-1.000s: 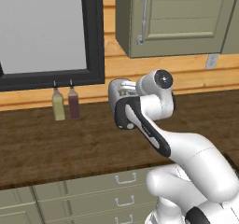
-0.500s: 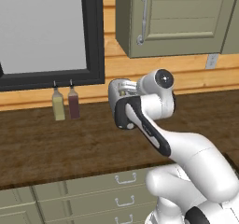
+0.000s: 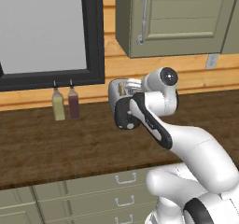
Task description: Start the toaster. Once the lever pops up, take the bread to the plate on the dining counter.
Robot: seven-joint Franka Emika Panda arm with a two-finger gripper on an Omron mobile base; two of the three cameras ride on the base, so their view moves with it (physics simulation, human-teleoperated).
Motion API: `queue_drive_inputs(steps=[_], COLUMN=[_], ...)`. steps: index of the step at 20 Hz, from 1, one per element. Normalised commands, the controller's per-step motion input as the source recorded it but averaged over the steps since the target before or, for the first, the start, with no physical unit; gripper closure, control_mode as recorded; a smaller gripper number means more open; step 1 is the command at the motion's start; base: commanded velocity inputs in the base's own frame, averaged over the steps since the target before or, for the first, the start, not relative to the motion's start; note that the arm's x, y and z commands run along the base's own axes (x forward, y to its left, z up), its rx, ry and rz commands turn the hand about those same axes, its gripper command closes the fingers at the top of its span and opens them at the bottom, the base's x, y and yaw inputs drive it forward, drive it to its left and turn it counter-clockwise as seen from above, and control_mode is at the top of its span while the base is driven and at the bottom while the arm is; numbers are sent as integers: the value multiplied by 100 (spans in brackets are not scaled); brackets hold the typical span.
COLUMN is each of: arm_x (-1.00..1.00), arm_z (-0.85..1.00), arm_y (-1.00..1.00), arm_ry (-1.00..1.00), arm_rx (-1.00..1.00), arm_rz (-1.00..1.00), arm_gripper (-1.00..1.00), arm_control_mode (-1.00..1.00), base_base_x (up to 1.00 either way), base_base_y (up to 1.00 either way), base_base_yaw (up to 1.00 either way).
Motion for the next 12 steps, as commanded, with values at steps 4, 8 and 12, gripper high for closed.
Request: queue_drive_inputs(steps=[4,8,12], arm_x=[38,20,8], arm_z=[0,0,0], arm_y=[-5,5,20], arm_ry=[2,2,0], arm_rx=[0,0,0], arm_rz=[0,3,0], arm_gripper=[-100,-100,-100], arm_control_mode=[-100,-100,-100], base_base_x=[0,0,0], base_base_y=[0,0,0], base_base_yaw=[0,0,0])
